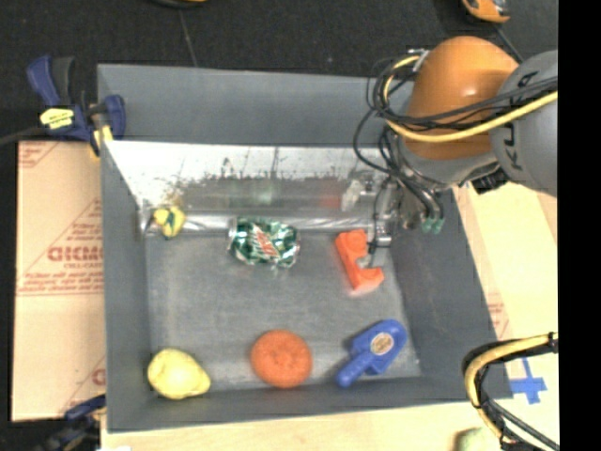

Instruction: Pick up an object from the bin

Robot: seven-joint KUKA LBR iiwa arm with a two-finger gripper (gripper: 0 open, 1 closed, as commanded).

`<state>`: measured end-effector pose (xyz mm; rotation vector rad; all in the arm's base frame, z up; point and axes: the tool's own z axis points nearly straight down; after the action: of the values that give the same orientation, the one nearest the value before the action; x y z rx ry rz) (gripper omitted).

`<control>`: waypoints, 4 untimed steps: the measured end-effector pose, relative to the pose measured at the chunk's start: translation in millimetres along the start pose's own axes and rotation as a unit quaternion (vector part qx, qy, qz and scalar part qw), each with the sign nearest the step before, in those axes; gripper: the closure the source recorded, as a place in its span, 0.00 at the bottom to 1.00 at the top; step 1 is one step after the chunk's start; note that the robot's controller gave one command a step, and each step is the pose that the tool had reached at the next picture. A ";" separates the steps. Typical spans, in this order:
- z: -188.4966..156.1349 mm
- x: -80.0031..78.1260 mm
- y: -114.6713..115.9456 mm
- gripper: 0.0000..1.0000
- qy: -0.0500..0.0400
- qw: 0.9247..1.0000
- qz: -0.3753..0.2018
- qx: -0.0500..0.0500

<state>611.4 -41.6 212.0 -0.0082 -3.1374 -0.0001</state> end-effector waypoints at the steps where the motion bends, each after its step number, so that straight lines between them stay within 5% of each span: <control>1: -4.6 -0.6 0.0 0.00 -0.003 1.000 0.000 0.000; 2: 49.0 -11.6 32.2 0.00 -0.005 0.997 0.071 0.000; 3: 64.3 -11.2 115.4 0.00 -0.006 0.996 0.087 0.000; 4: 78.5 -20.3 125.2 0.00 -0.005 0.992 0.127 -0.001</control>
Offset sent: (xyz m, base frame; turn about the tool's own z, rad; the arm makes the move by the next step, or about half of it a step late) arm 0.0252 0.0876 -0.1420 0.3765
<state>632.1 83.5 133.4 -0.4083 -3.1217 -0.0028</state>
